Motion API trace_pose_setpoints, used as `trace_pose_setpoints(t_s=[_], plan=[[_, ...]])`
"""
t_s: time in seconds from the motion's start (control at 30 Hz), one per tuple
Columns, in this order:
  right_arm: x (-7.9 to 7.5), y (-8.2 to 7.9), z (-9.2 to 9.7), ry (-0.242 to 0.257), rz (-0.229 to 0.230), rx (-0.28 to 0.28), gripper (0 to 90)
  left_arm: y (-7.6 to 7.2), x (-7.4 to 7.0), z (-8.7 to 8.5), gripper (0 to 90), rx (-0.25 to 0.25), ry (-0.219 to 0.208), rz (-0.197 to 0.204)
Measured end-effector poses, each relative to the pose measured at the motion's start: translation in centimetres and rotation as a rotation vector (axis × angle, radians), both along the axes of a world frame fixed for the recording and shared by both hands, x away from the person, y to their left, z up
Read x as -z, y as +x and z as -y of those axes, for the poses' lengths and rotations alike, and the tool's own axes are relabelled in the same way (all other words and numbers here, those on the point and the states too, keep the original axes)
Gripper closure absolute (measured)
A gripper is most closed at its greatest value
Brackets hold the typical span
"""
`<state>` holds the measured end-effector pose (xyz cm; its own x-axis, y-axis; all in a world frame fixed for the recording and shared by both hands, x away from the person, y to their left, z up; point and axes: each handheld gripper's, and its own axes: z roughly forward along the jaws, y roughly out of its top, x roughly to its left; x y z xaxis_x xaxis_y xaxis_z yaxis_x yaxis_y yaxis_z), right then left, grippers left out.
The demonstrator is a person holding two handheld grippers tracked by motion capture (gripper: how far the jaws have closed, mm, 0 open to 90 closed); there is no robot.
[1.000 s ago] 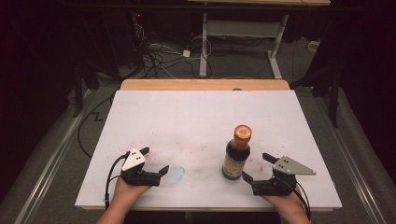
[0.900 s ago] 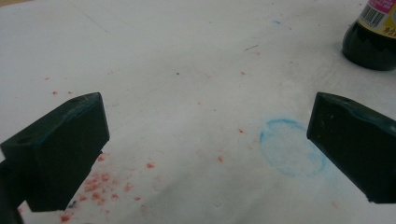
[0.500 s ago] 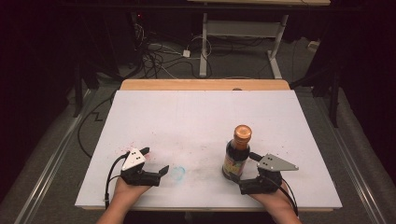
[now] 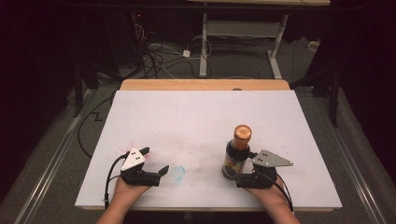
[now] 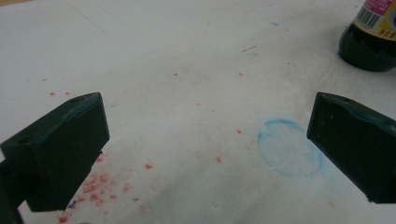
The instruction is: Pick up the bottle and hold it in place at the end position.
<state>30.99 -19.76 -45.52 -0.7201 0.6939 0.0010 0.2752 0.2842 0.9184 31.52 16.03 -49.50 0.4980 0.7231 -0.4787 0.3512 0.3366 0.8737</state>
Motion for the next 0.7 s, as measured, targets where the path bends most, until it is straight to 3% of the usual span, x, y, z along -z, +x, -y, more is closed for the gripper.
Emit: trace_pose_setpoints(t_s=[0.27, 0.57, 0.7], plan=[[-0.29, 0.34, -0.38, 0.014, 0.013, -0.020, 28.3, 0.02, -0.02, -0.08, 0.0, 0.002, -0.007, -0.003], [-0.49, 0.13, -0.66, -0.024, 0.045, -0.020, 31.7, 0.02, -0.03, -0.08, 0.0, 0.001, -0.008, -0.004], [-0.62, 0.12, -0.69, -0.031, 0.039, -0.017, 32.3, 0.05, -0.01, -0.07, 0.0, 0.000, -0.005, -0.004]])
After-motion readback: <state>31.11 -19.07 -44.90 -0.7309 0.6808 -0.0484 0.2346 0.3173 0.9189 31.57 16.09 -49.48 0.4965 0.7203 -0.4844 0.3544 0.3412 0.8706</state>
